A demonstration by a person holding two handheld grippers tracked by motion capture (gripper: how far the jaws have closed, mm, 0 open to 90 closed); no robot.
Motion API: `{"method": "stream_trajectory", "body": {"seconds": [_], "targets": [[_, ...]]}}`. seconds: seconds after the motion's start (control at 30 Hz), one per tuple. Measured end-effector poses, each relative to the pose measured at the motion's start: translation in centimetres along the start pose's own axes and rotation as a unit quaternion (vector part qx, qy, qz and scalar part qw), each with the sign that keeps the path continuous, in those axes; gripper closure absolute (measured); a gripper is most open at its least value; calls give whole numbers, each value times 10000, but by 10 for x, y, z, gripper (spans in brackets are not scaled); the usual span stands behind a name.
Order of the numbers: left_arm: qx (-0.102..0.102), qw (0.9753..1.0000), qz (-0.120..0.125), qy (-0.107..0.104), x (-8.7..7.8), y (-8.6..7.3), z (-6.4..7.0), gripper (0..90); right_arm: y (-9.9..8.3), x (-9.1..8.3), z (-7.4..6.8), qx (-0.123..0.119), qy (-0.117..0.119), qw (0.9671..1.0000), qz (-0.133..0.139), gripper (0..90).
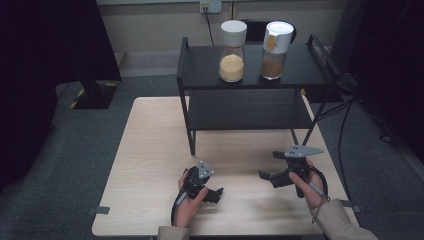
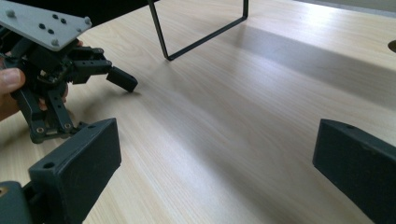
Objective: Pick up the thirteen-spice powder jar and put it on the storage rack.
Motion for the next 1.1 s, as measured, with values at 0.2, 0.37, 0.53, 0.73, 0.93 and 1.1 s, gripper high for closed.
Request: {"method": "stream_trajectory", "body": {"seconds": [0.2,0.37,0.53,0.73,0.93,1.1], "targets": [[-1,10000,0,0,0,0,0,0,-5,-2,2,-10,-51,10000,-42,0],[-1,10000,1,0,0,0,0,0,-10,-3,4,-4,-38,9999,-102,2],[0,10000,0,0,0,0,0,0,-15,-5,5,-14,-73,9999,-135,1],[-2,10000,1,-1,0,0,0,0,-21,-6,6,-83,-110,9997,-212,2],[-2,10000,1,0,0,0,0,0,-28,-8,10,-81,-162,9994,-293,3],[-2,10000,1,0,0,0,0,0,-33,-11,12,-84,-201,9992,-347,4]]}}
Point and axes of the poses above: each handheld gripper's, and its own axes: x roughly forward along the jaws, y roughly out of its top, z roughly to its right, the point moved 8 cm from there along x, roughly forward along the jaws, and after that the axes turned 10 degrees about -y, right-handed, at the moved point
